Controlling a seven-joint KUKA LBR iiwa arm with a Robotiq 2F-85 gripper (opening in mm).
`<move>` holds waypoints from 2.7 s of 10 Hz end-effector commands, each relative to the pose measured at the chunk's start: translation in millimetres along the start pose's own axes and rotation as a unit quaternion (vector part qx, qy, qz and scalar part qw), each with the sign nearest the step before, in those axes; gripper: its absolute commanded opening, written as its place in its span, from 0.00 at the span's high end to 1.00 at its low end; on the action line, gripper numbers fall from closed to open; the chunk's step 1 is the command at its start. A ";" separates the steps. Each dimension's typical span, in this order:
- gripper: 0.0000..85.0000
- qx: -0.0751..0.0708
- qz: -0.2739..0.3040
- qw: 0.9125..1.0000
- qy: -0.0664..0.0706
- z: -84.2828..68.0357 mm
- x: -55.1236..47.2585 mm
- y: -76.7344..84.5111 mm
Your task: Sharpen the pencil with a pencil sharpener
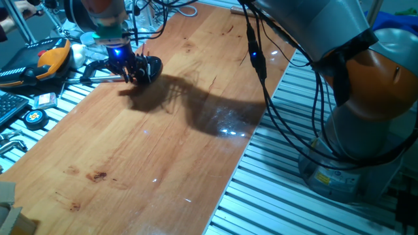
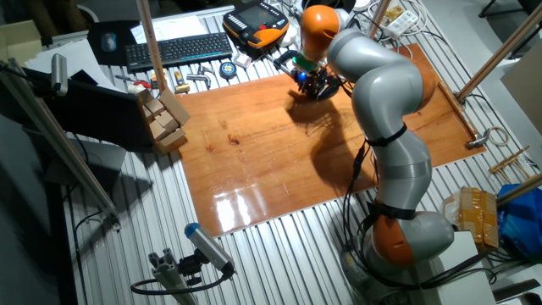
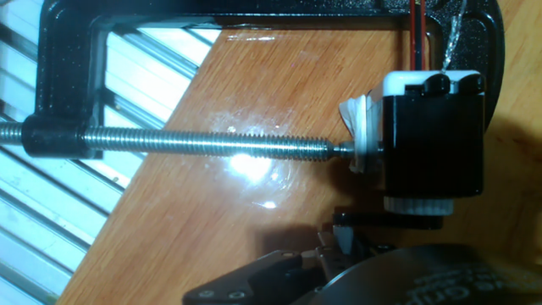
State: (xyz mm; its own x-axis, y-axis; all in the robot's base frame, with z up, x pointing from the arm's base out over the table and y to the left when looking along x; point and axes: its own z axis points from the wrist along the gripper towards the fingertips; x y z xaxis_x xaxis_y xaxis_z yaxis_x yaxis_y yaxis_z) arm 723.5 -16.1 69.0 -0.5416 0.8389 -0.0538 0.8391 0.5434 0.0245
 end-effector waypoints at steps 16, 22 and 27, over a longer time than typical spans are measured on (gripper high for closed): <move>1.00 0.011 -0.010 1.000 -0.003 -25.1 -1.2 -4.2; 1.00 0.007 -0.015 1.000 -0.004 -29.8 -1.8 -10.1; 1.00 0.003 -0.020 1.000 -0.002 -30.2 -3.1 -18.5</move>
State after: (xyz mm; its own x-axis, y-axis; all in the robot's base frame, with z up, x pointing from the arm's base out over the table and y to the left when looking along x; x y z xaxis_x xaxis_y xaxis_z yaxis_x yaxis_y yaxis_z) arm 708.4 -28.0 99.3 -0.5753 0.8159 -0.0580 0.8165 0.5770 0.0174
